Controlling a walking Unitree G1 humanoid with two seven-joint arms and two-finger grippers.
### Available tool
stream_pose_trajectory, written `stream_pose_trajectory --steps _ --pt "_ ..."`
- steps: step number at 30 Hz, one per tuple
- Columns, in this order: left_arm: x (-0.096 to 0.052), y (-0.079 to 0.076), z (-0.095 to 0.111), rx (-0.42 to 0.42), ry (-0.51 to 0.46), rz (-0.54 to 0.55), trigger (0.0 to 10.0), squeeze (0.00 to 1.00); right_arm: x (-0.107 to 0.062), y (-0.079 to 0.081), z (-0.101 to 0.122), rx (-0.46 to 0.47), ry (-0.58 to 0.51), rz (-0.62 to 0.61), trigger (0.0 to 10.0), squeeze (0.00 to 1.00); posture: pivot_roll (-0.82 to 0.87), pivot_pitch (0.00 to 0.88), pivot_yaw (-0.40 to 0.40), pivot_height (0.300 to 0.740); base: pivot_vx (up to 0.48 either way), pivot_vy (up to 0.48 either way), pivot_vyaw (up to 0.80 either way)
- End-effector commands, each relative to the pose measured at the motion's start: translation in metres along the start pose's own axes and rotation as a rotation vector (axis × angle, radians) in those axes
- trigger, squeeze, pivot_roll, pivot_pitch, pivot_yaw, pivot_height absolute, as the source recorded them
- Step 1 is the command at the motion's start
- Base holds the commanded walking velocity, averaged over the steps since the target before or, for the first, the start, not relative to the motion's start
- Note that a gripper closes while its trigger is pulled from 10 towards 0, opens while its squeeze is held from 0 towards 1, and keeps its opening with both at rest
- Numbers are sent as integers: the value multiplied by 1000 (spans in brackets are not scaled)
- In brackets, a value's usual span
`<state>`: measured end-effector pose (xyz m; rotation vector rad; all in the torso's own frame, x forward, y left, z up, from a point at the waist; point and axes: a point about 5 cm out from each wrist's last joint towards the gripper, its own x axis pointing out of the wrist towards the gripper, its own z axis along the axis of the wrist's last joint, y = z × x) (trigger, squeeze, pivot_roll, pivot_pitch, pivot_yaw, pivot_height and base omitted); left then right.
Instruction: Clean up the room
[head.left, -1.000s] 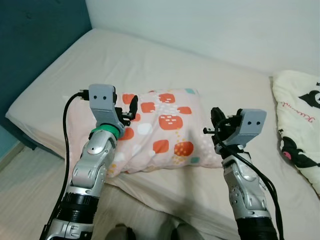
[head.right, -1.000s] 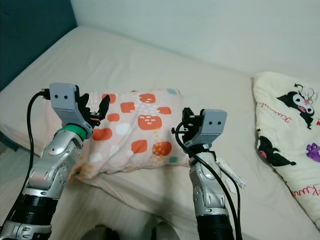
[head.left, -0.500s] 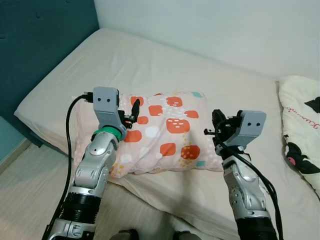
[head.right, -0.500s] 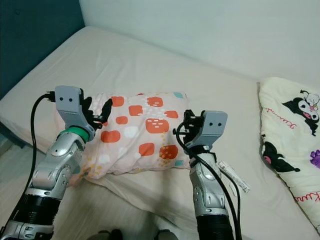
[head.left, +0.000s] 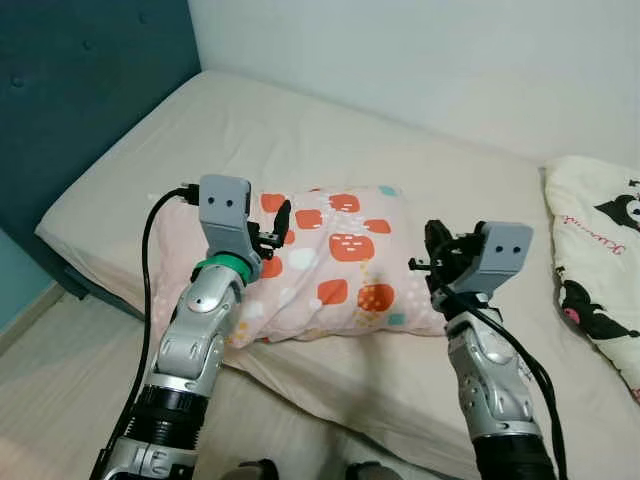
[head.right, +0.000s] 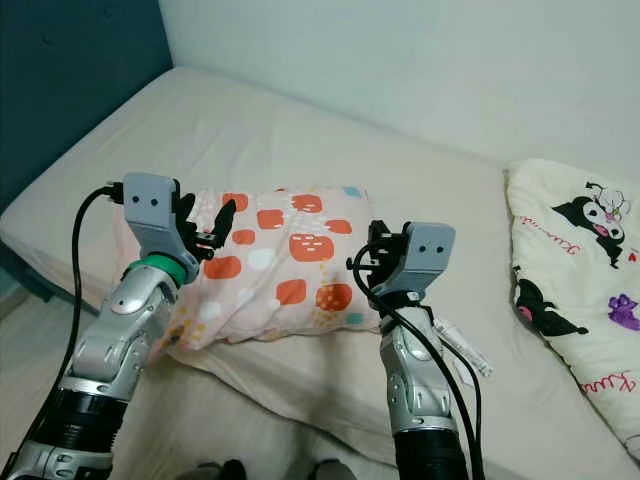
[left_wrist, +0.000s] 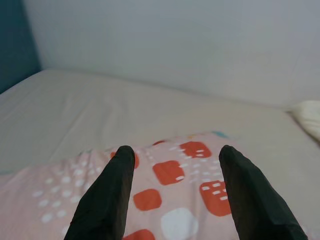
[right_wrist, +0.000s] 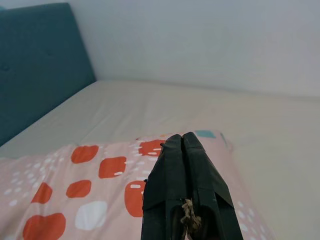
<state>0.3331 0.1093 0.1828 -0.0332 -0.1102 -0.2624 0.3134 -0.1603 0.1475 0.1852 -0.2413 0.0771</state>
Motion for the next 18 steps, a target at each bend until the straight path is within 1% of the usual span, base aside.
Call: stream_pose_trajectory --steps 1,16,17,18 --pt "-2 1 -5 2 16 1 10000 0 -4 -2 -7 6 22 -16 10000 0 -52 90 20 740 0 480 0" --pt "-1 3 -5 4 13 6 10000 0 -3 0 -7 8 18 -15 10000 0 -49 89 26 740 0 451 0" --pt "-1 3 -5 6 13 6 10000 0 -3 0 -7 9 17 -15 10000 0 -50 89 27 740 0 356 0" --pt "-1 3 -4 10 2 4 10000 0 -3 0 -7 11 16 -15 10000 0 -50 88 27 740 0 0 0"
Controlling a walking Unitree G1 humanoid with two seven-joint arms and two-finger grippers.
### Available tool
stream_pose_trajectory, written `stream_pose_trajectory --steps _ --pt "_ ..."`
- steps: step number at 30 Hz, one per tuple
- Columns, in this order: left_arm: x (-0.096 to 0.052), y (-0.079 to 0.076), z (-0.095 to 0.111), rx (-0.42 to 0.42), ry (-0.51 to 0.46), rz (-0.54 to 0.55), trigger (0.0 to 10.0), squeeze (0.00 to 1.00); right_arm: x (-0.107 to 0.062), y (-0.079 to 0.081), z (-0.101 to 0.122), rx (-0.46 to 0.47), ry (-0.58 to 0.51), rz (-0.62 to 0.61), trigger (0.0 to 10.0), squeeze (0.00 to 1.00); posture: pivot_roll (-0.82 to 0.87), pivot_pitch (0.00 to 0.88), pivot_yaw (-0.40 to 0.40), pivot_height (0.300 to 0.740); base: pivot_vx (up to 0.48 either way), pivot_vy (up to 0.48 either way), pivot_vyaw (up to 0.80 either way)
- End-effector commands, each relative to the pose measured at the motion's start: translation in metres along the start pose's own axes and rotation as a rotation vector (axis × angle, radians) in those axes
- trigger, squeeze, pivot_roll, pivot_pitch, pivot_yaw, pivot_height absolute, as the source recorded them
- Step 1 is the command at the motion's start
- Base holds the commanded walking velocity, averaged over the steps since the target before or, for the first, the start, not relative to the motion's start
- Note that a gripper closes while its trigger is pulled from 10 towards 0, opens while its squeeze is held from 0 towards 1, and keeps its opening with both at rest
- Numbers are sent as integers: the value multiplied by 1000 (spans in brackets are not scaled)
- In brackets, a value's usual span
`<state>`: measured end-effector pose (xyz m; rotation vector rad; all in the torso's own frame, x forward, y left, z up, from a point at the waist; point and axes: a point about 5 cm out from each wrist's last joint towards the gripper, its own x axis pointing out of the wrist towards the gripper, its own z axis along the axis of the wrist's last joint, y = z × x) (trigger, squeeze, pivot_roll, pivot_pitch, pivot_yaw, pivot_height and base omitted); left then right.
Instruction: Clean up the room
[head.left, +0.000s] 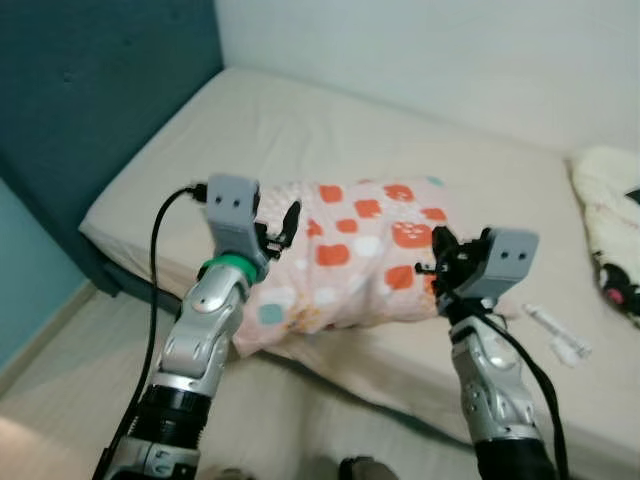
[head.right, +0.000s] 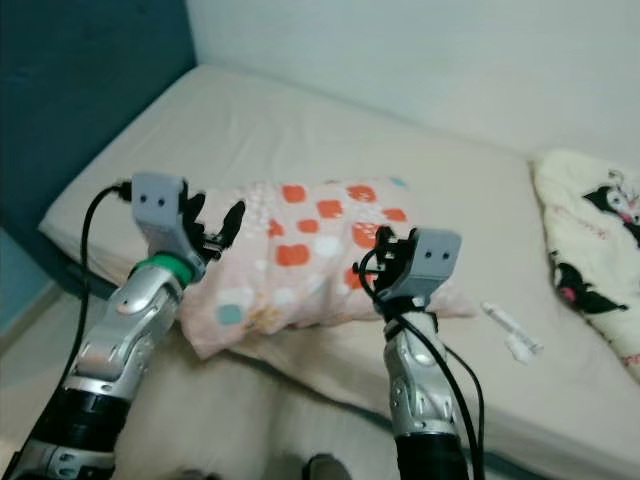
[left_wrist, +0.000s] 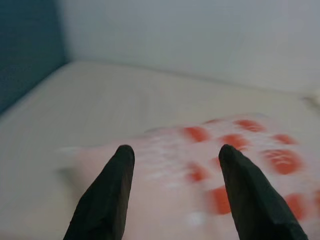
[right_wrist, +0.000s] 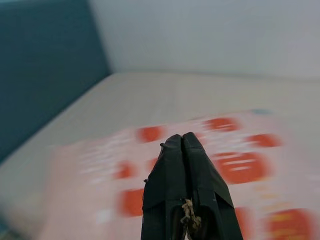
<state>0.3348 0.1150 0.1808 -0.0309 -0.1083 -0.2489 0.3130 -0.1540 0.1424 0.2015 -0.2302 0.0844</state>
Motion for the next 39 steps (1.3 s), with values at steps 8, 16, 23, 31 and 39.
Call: stream_pose_trajectory --steps 8,16,23,31,39 --pt "-1 -6 0 13 -24 -31 10000 0 -1 -4 0 5 -8 -4 10000 0 -51 82 27 740 0 0 0" --pt "-1 -6 2 38 -47 -31 10000 0 -1 -4 -2 -33 8 1 10000 0 -50 77 28 740 403 0 0" --pt "0 -6 1 39 -42 -33 10000 0 -1 -4 -2 -19 9 -4 10000 0 -51 75 29 740 480 0 0" --pt "0 -6 -1 41 -43 -32 10000 0 -1 -4 -2 -19 10 -3 10000 0 -50 78 29 740 480 0 0" --pt "-1 -5 -2 39 -39 -28 10000 0 -1 -4 -3 -18 12 -4 10000 0 -50 82 29 740 480 0 0"
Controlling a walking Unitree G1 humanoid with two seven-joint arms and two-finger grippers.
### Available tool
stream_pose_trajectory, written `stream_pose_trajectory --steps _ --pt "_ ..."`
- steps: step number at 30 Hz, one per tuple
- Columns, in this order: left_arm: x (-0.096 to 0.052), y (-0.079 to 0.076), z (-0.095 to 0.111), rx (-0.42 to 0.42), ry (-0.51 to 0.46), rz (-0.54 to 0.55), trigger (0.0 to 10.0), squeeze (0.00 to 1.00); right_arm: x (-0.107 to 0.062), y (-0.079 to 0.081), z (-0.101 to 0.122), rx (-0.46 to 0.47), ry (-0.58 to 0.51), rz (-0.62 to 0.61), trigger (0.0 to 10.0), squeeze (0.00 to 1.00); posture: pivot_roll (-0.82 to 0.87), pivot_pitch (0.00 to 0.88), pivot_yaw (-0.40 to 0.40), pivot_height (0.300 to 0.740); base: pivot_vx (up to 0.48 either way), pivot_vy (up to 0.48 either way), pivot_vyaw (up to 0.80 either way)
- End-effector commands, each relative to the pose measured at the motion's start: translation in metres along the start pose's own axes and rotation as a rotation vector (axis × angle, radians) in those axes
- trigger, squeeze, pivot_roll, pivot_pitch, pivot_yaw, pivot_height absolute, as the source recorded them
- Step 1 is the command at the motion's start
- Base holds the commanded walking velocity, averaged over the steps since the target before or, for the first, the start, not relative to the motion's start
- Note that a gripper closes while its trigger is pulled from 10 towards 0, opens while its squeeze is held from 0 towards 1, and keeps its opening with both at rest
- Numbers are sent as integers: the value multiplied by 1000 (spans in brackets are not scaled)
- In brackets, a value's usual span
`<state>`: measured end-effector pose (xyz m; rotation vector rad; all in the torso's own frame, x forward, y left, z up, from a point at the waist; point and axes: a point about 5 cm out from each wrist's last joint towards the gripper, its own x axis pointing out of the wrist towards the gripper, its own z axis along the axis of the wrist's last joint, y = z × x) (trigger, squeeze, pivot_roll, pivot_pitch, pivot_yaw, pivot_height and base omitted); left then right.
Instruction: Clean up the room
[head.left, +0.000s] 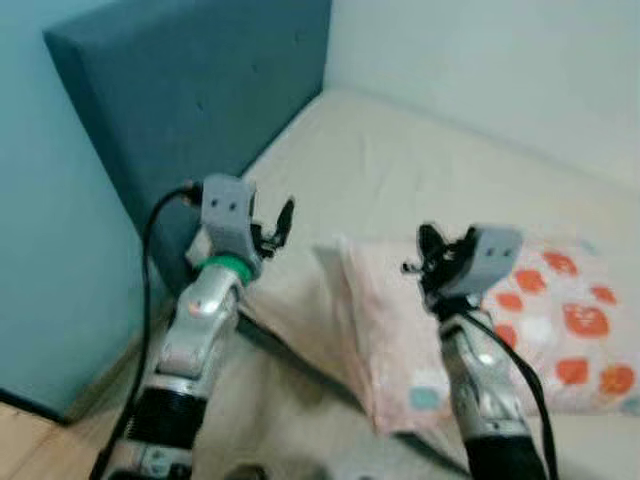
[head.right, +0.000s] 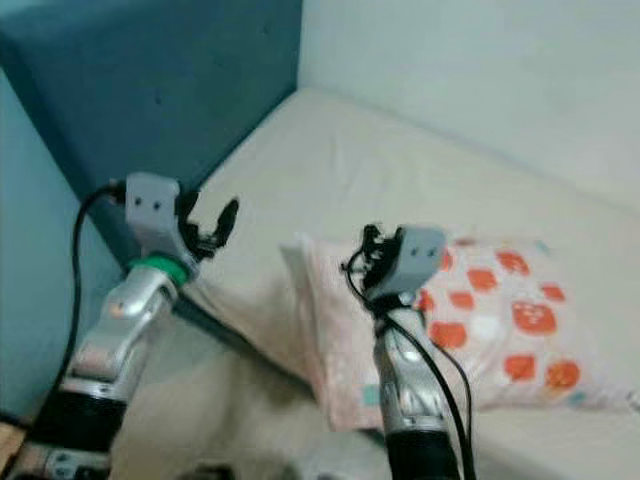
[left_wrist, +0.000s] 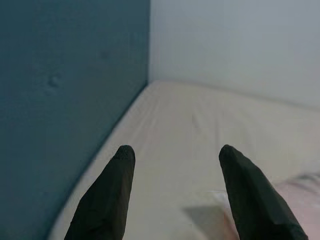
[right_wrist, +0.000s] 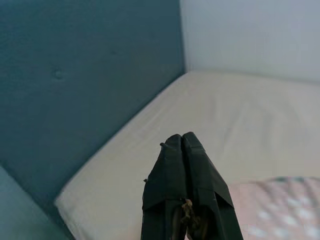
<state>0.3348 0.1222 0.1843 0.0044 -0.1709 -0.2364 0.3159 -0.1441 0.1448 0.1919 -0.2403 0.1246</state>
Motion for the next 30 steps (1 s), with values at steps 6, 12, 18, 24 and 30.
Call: stream_pose_trajectory --steps 6,12,18,24,30 --pt "-3 -17 -10 6 44 -92 10000 0 -6 -15 -4 -8 25 -50 10000 0 -48 85 28 740 151 0 0" --pt "-7 -25 -17 -6 82 -169 10000 0 -7 -14 -7 20 41 -58 10000 0 -45 86 29 740 0 0 -350" --pt "-16 -34 -29 -83 180 -268 10000 0 -6 -15 -7 19 41 -62 10000 0 -45 88 30 740 0 0 -777" --pt "-18 -31 -38 -119 220 -230 10000 0 -6 -16 -7 17 42 -63 10000 0 -44 88 30 740 0 0 -800" --pt "-13 -25 -40 -103 220 -150 10000 0 -5 -15 -7 20 43 -61 10000 0 -44 87 29 740 0 0 -800"
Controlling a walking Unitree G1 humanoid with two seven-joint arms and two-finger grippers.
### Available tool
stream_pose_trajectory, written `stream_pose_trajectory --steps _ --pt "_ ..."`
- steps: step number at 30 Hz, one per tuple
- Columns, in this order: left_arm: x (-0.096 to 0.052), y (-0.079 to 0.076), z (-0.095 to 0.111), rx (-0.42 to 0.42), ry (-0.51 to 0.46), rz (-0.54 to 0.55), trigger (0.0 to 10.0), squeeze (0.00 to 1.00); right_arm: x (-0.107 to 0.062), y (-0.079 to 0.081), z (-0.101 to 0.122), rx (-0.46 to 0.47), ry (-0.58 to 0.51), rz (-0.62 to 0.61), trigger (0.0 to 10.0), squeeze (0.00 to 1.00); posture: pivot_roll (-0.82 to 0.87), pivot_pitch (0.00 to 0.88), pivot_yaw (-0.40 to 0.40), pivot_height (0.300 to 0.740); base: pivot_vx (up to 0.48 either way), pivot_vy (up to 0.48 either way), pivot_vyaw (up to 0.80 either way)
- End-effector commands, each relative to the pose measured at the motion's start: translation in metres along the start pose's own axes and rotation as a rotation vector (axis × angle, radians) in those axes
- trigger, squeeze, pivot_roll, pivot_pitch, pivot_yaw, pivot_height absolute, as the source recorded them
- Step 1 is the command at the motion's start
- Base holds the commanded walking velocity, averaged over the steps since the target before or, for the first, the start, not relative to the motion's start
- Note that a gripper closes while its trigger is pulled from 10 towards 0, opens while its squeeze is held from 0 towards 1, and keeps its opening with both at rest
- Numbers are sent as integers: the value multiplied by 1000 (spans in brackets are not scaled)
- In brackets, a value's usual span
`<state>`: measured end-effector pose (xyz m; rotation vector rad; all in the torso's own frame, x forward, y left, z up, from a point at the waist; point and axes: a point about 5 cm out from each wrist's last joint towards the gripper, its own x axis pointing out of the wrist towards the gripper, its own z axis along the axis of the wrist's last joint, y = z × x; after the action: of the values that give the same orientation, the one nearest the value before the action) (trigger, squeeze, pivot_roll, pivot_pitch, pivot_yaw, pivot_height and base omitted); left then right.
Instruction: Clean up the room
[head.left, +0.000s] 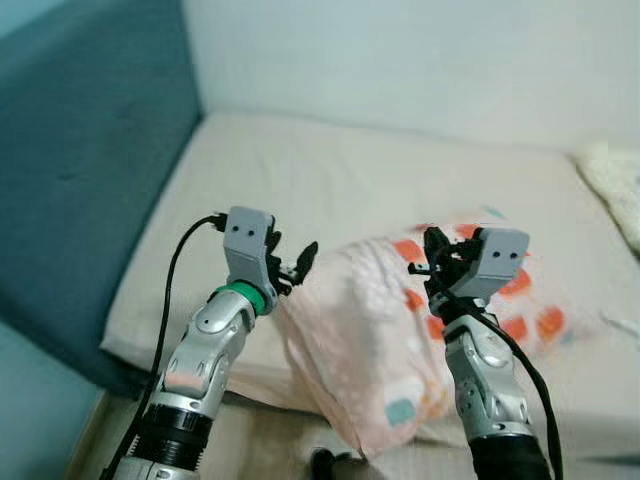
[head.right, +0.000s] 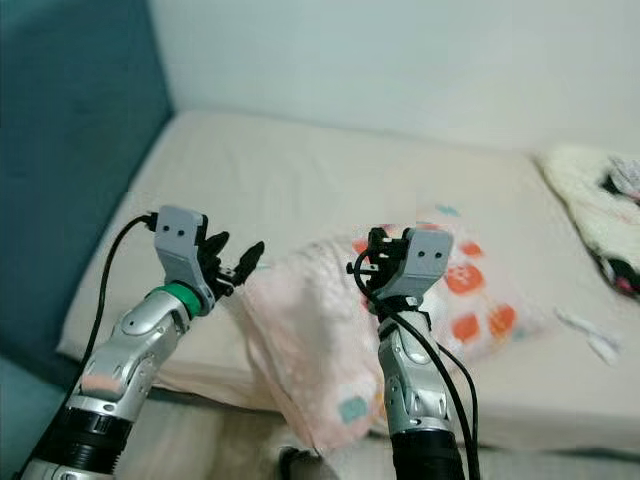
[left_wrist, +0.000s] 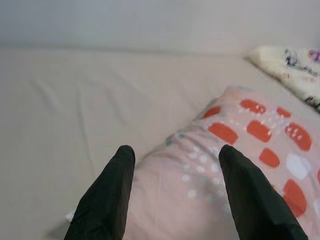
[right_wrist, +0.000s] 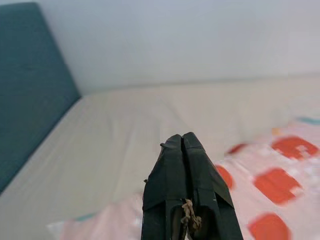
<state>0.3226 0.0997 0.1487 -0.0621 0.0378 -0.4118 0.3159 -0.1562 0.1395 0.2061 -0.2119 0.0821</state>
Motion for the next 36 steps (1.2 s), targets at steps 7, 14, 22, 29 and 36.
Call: stream_pose_trajectory --steps 7,14,22,29,36 --pt "0 11 -7 27 36 88 10000 0 -2 -3 -5 14 23 -16 10000 0 -43 87 31 740 0 0 -800" --pt "-8 43 -39 137 234 301 10000 0 -4 -1 -7 -7 34 -7 10000 0 -42 86 34 740 0 0 -114" --pt "-19 51 -48 68 225 336 10000 0 -3 -2 -9 -30 40 -6 10000 0 -38 80 26 740 0 0 0" --pt "-21 49 -50 47 186 369 10000 0 -3 -3 -11 -43 56 -4 10000 0 -37 77 19 706 0 0 0" --pt "-20 50 -52 52 186 381 10000 0 -3 -3 -10 -42 52 3 10000 0 -41 75 17 676 0 0 0"
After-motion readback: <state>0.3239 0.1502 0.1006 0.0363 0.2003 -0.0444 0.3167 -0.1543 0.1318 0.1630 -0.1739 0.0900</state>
